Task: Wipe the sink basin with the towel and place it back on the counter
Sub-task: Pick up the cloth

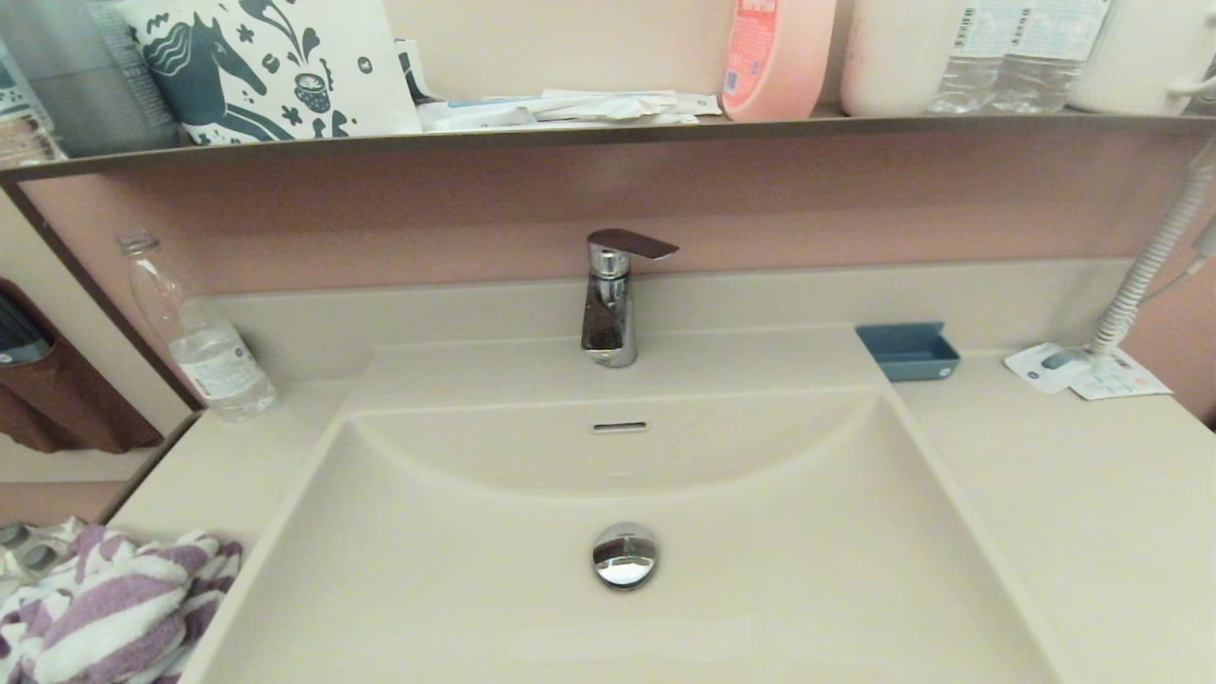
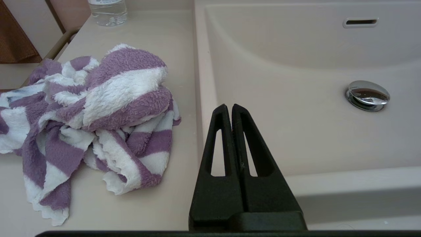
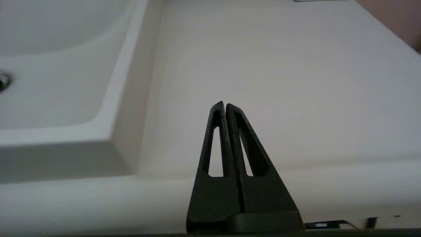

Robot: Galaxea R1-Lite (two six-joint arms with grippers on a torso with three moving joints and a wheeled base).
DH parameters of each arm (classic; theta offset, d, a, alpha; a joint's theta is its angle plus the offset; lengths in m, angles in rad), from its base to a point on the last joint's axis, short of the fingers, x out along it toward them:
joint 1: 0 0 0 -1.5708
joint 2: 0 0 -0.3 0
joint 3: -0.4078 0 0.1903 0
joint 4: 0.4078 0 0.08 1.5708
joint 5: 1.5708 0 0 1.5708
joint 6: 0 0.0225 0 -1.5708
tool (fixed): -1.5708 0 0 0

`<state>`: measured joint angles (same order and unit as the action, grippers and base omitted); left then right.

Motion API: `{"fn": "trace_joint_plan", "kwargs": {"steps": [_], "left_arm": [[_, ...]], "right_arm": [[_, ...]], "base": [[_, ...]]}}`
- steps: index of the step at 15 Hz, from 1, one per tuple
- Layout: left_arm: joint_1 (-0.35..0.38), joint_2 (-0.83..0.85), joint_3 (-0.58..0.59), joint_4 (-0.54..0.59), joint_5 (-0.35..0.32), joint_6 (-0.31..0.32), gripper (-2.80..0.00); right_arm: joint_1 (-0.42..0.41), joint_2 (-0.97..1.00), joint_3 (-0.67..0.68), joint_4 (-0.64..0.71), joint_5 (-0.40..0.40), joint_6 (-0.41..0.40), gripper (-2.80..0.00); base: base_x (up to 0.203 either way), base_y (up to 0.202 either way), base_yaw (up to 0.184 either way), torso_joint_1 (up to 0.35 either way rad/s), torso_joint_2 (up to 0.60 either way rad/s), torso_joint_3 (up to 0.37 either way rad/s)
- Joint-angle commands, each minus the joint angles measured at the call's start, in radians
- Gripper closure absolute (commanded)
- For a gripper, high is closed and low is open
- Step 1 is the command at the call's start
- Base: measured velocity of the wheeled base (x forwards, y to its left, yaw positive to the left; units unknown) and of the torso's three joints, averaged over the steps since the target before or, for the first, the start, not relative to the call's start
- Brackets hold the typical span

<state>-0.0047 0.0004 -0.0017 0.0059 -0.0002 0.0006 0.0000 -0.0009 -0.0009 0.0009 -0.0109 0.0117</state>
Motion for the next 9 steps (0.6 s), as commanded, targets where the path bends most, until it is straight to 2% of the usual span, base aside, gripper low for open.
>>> {"fn": "trace_joint_plan", "kwargs": {"steps": [1,8,9], "left_arm": [[0.0,0.0,0.002,0.0,0.0,0.008,0.0],[0.004,0.0,-0.006,0.001,0.003,0.004,0.0],[0.004,0.0,-0.048,0.005,0.004,0.008,0.0]], "right_arm": [[0.0,0.001,0.001,-0.001,-0.001,0.008,0.0],[0.0,0.001,0.001,-0.001,-0.001,0.008,0.0],[0.0,0.001,0.001,-0.001,-0.001,0.008,0.0]], "base": [[0.0,0.0,0.0,0.0,0.0,0.0],[0.0,0.0,0.0,0.0,0.0,0.0],[0.0,0.0,0.0,0.0,0.0,0.0]]}}
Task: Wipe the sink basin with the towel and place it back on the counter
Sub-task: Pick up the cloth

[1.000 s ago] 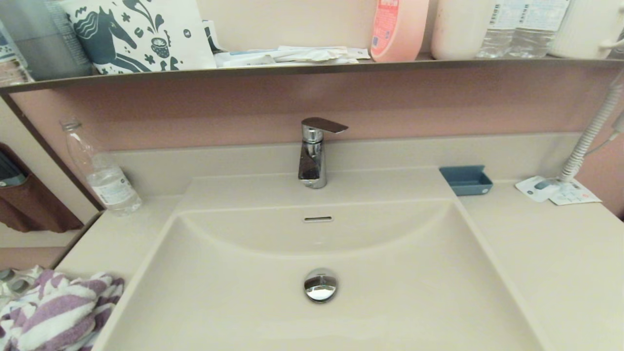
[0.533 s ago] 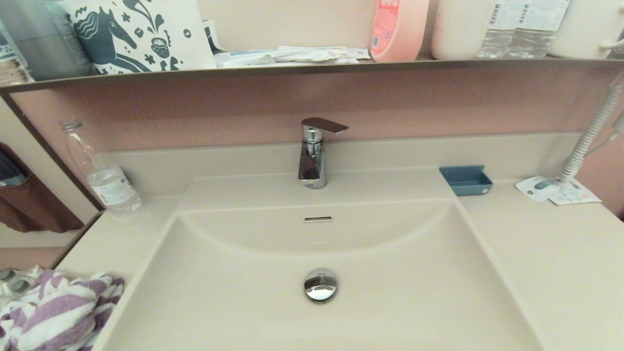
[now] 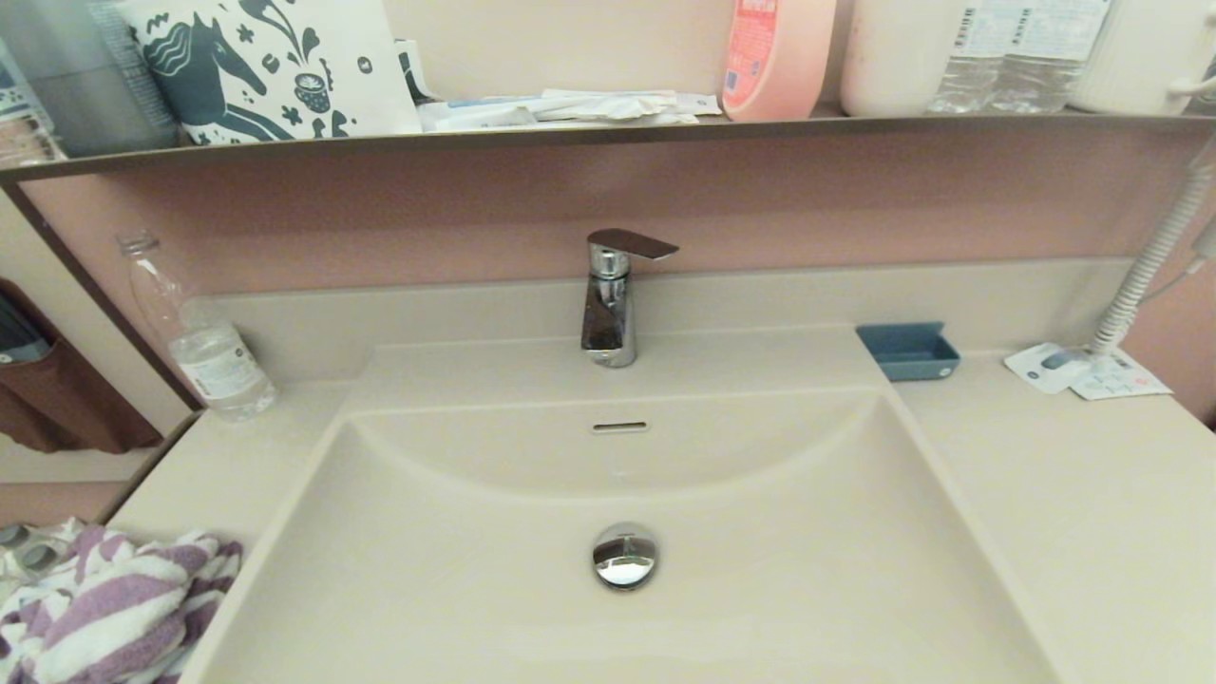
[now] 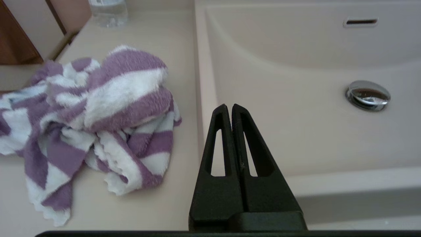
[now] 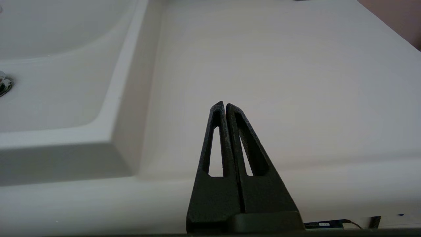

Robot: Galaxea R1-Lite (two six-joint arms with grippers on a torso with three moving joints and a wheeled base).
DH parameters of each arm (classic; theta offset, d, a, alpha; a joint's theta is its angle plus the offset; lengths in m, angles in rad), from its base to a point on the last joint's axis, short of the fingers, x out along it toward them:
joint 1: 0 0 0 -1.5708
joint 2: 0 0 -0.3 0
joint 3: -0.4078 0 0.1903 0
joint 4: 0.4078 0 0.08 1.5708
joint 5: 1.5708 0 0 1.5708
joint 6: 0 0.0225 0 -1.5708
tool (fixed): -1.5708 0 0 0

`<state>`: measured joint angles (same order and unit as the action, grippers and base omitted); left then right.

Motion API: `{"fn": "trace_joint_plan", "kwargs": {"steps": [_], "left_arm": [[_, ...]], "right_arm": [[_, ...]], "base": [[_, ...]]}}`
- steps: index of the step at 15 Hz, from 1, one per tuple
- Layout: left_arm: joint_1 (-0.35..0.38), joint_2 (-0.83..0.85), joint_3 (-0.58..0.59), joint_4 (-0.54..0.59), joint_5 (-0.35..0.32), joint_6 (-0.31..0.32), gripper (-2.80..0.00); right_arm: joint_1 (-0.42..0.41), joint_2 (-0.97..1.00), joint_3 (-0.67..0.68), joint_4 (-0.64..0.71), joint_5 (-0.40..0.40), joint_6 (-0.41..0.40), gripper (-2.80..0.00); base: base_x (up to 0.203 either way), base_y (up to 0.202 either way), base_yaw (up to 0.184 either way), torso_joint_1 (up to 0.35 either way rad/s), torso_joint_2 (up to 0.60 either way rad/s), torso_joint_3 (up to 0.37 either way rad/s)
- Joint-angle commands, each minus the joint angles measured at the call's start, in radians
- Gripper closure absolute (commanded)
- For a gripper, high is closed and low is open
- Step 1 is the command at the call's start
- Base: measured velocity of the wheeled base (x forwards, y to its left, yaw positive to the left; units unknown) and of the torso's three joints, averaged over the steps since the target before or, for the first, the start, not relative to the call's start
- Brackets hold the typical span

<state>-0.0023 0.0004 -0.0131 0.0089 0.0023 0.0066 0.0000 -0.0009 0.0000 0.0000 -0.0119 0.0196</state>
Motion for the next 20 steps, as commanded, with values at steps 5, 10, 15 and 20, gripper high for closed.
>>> {"fn": "trace_joint_plan", "kwargs": {"steps": [5,10,15,20], "left_arm": [[0.003,0.319,-0.287,0.031,0.046,-0.017,0.0],[0.008,0.666,-0.444,0.101,0.181,0.011,0.0],[0.3,0.92,-0.638,0.297,0.227,0.169,0.0],[0.367,1.002,-0.863,0.591,0.144,0.236,-2.8]], "right_arm": [[0.0,0.001,0.0,0.0,0.0,0.0,0.0],[0.0,0.001,0.0,0.0,0.0,0.0,0.0],[0.0,0.001,0.0,0.0,0.0,0.0,0.0],[0.0,0.001,0.0,0.0,0.0,0.0,0.0]], "base": [[0.0,0.0,0.0,0.0,0.0,0.0],[0.0,0.0,0.0,0.0,0.0,0.0],[0.0,0.0,0.0,0.0,0.0,0.0],[0.0,0.0,0.0,0.0,0.0,0.0]]}}
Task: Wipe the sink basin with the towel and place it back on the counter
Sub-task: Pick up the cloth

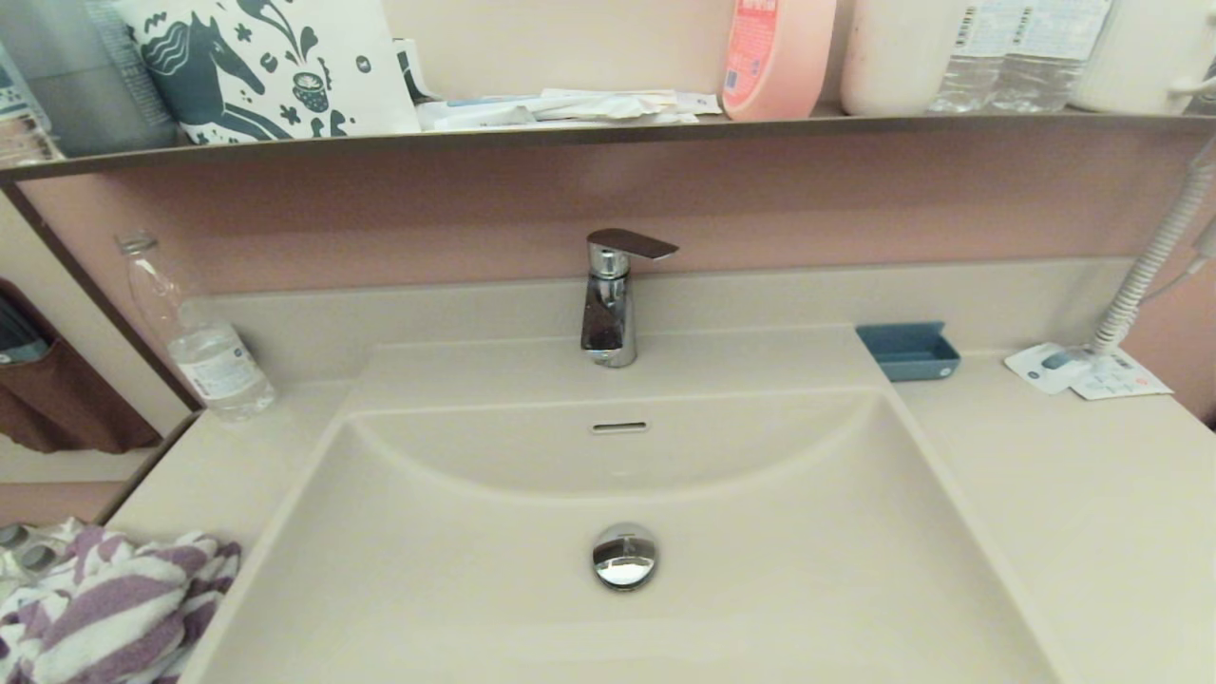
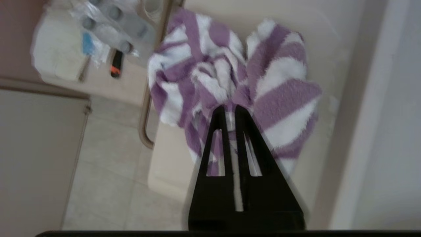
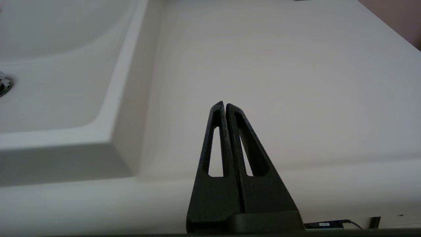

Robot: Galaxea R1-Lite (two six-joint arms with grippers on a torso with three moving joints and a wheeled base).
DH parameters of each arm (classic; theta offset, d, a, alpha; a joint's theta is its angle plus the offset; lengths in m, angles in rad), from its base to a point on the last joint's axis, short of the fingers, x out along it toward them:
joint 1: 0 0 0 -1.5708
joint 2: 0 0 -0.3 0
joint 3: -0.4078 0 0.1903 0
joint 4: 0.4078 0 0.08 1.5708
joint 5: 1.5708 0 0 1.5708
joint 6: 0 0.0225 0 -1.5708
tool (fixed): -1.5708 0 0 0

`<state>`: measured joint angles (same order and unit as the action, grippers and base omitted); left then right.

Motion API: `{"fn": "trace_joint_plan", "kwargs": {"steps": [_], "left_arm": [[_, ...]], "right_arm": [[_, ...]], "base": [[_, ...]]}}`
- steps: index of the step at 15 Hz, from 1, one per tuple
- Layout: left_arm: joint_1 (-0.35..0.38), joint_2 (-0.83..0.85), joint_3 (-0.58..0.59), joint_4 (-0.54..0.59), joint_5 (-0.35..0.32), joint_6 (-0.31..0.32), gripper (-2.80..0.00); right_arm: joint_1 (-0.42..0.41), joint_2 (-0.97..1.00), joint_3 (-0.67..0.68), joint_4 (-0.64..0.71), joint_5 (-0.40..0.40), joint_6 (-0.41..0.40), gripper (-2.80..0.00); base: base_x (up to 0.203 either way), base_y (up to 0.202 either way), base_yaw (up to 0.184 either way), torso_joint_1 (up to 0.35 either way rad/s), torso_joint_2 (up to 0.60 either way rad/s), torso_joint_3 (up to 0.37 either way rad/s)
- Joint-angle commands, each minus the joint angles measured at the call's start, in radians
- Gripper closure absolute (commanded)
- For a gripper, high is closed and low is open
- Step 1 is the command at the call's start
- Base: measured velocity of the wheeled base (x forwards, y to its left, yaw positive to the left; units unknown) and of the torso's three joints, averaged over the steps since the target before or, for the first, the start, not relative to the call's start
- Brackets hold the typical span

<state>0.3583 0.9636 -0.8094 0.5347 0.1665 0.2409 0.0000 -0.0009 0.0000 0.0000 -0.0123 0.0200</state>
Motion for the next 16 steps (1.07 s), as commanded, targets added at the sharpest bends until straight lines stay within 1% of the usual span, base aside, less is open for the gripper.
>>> {"fn": "trace_joint_plan", "kwargs": {"steps": [1,3,4,5,6,7,8,9,11,12,13,14,16], "left_arm": [[0.007,0.046,-0.127,0.151,-0.063,0.008,-2.8],[0.009,0.072,-0.237,0.362,-0.142,0.042,-2.8],[0.004,0.106,-0.273,0.44,-0.215,0.051,-2.8],[0.004,0.155,-0.291,0.471,-0.265,0.057,-2.8],[0.005,0.182,-0.298,0.483,-0.287,0.06,-2.8],[0.018,0.227,-0.297,0.487,-0.292,0.077,-2.8],[0.063,0.262,-0.296,0.49,-0.301,0.139,-2.8],[0.099,0.284,-0.288,0.491,-0.326,0.202,-2.8],[0.128,0.343,-0.267,0.467,-0.38,0.225,-2.8],[0.153,0.38,-0.249,0.429,-0.39,0.246,-2.8],[0.183,0.419,-0.233,0.38,-0.396,0.281,-2.8],[0.204,0.455,-0.228,0.354,-0.404,0.303,-2.8],[0.215,0.491,-0.219,0.343,-0.481,0.316,-2.8]], "right_arm": [[0.0,0.001,0.0,0.0,0.0,0.0,0.0],[0.0,0.001,0.0,0.0,0.0,0.0,0.0],[0.0,0.001,0.0,0.0,0.0,0.0,0.0],[0.0,0.001,0.0,0.0,0.0,0.0,0.0],[0.0,0.001,0.0,0.0,0.0,0.0,0.0],[0.0,0.001,0.0,0.0,0.0,0.0,0.0],[0.0,0.001,0.0,0.0,0.0,0.0,0.0],[0.0,0.001,0.0,0.0,0.0,0.0,0.0],[0.0,0.001,0.0,0.0,0.0,0.0,0.0],[0.0,0.001,0.0,0.0,0.0,0.0,0.0],[0.0,0.001,0.0,0.0,0.0,0.001,0.0],[0.0,0.001,0.0,0.0,0.0,0.0,0.0],[0.0,0.001,0.0,0.0,0.0,0.0,0.0]], "base": [[0.0,0.0,0.0,0.0,0.0,0.0],[0.0,0.0,0.0,0.0,0.0,0.0],[0.0,0.0,0.0,0.0,0.0,0.0],[0.0,0.0,0.0,0.0,0.0,0.0],[0.0,0.0,0.0,0.0,0.0,0.0],[0.0,0.0,0.0,0.0,0.0,0.0],[0.0,0.0,0.0,0.0,0.0,0.0],[0.0,0.0,0.0,0.0,0.0,0.0],[0.0,0.0,0.0,0.0,0.0,0.0],[0.0,0.0,0.0,0.0,0.0,0.0],[0.0,0.0,0.0,0.0,0.0,0.0],[0.0,0.0,0.0,0.0,0.0,0.0],[0.0,0.0,0.0,0.0,0.0,0.0]]}}
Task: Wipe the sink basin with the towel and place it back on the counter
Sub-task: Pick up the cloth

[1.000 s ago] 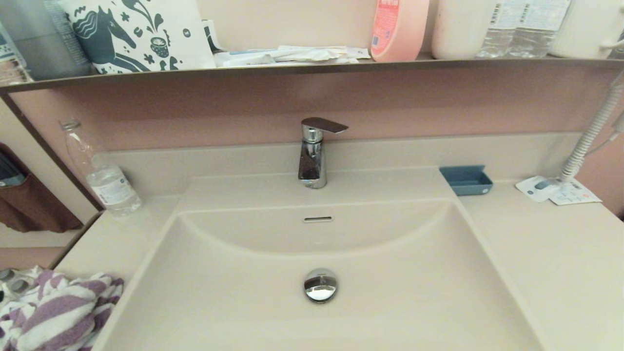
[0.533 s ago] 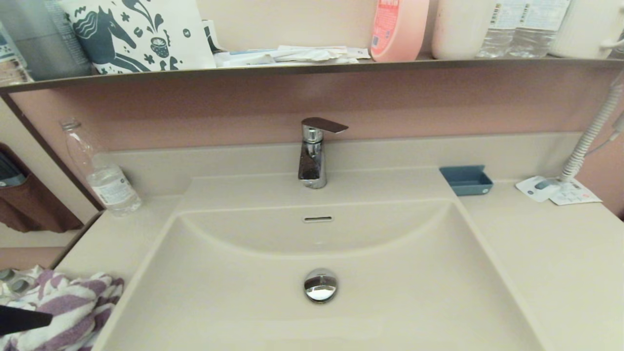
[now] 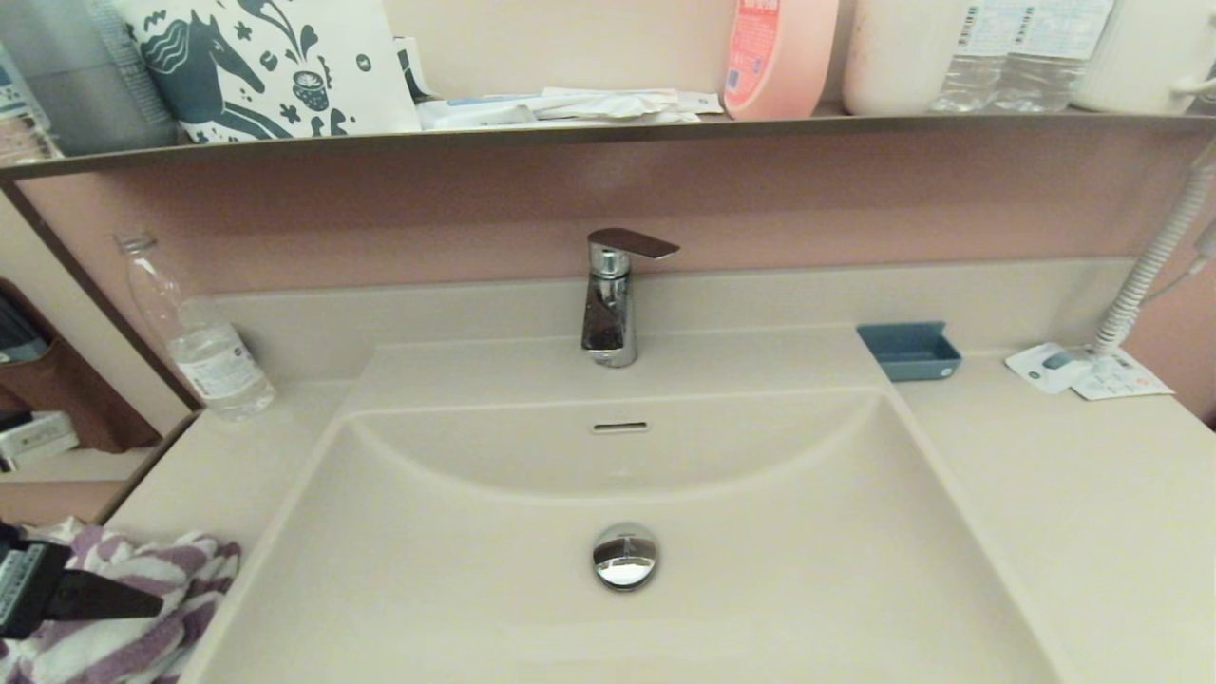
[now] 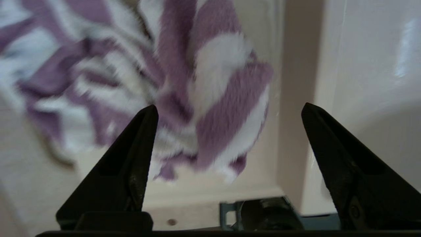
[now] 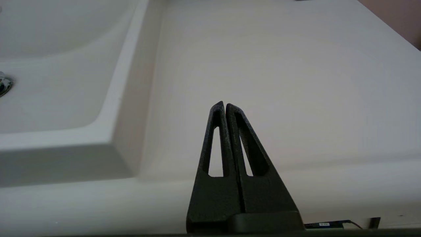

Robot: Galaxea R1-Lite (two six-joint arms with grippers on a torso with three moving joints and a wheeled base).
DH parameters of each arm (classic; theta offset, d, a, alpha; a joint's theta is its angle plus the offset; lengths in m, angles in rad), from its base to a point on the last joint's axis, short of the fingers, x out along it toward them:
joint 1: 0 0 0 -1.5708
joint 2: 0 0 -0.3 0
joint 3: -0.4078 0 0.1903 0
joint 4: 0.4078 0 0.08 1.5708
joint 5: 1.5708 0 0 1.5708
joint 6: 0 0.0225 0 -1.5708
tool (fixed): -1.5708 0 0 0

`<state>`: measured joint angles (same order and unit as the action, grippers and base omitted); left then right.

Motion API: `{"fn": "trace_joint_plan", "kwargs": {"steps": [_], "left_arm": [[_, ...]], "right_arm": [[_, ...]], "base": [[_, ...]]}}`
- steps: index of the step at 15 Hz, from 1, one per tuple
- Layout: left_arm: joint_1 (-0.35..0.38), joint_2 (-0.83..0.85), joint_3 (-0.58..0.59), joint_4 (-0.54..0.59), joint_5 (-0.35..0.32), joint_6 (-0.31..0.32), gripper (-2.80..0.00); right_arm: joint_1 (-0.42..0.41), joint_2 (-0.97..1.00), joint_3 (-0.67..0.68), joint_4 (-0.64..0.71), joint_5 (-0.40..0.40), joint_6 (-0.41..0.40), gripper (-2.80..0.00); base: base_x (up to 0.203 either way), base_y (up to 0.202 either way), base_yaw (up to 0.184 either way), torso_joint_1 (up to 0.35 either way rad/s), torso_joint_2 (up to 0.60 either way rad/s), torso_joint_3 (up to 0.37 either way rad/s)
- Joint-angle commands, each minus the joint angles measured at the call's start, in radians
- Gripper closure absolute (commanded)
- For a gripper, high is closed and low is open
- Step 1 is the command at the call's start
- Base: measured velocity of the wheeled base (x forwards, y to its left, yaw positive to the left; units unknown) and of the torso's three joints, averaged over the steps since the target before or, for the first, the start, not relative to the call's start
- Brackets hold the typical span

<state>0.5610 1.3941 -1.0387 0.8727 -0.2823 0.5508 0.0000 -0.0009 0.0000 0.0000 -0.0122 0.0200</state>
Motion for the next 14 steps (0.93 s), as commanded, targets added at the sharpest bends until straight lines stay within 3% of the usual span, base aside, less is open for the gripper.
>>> {"fn": "trace_joint_plan", "kwargs": {"steps": [1,7,10,11,14], "left_arm": [[0.013,0.077,0.02,0.002,-0.041,0.007,-2.8],[0.045,0.132,0.143,-0.063,-0.054,0.078,-2.8],[0.06,0.14,0.204,-0.198,-0.175,0.075,-2.8],[0.061,0.14,0.204,-0.201,-0.198,0.075,0.0],[0.06,0.14,0.219,-0.201,-0.202,0.077,0.0]], "right_arm": [[0.0,0.001,0.0,0.0,0.0,0.0,0.0],[0.0,0.001,0.0,0.0,0.0,0.0,0.0],[0.0,0.001,0.0,0.0,0.0,0.0,0.0],[0.0,0.001,0.0,0.0,0.0,0.0,0.0],[0.0,0.001,0.0,0.0,0.0,0.0,0.0]], "base": [[0.0,0.0,0.0,0.0,0.0,0.0],[0.0,0.0,0.0,0.0,0.0,0.0],[0.0,0.0,0.0,0.0,0.0,0.0],[0.0,0.0,0.0,0.0,0.0,0.0],[0.0,0.0,0.0,0.0,0.0,0.0]]}}
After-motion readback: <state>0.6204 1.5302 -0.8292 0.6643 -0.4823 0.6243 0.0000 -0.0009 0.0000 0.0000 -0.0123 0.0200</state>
